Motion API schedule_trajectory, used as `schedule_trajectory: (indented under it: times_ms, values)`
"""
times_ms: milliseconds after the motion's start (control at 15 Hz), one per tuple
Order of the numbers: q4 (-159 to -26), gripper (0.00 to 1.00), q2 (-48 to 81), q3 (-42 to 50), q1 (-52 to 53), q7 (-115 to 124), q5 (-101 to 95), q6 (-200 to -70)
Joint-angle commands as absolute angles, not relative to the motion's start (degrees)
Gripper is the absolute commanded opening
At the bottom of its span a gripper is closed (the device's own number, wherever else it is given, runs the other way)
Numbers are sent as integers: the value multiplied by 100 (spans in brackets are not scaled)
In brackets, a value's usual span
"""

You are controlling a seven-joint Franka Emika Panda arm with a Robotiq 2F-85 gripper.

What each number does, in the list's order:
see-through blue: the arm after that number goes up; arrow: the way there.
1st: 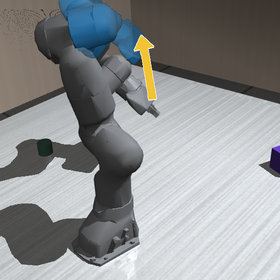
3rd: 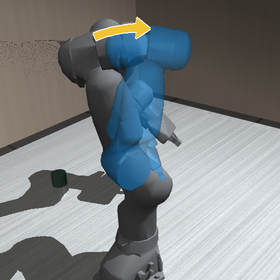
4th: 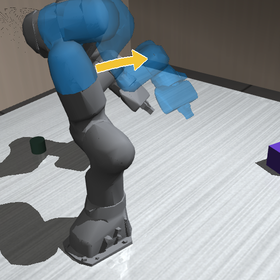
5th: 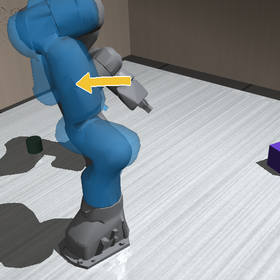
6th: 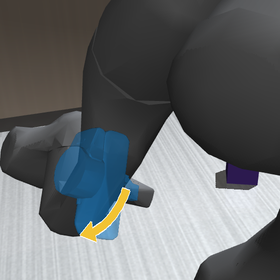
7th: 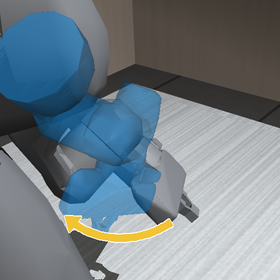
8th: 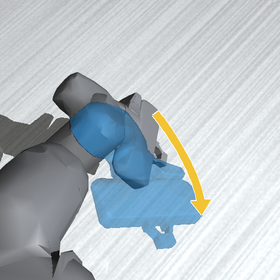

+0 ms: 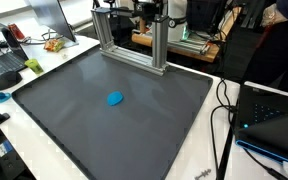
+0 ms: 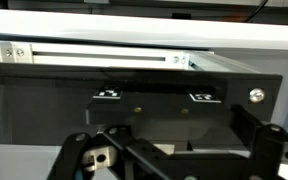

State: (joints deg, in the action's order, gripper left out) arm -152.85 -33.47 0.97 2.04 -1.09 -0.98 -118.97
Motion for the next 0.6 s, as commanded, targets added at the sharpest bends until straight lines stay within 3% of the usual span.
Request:
schedule_trajectory:
  times_ms: [0, 533]
  values:
    - [-15336, 100, -3393, -4, 102, 14, -135, -11688]
    - [-15294, 100, -3303, -197, -96, 526, -380, -11692]
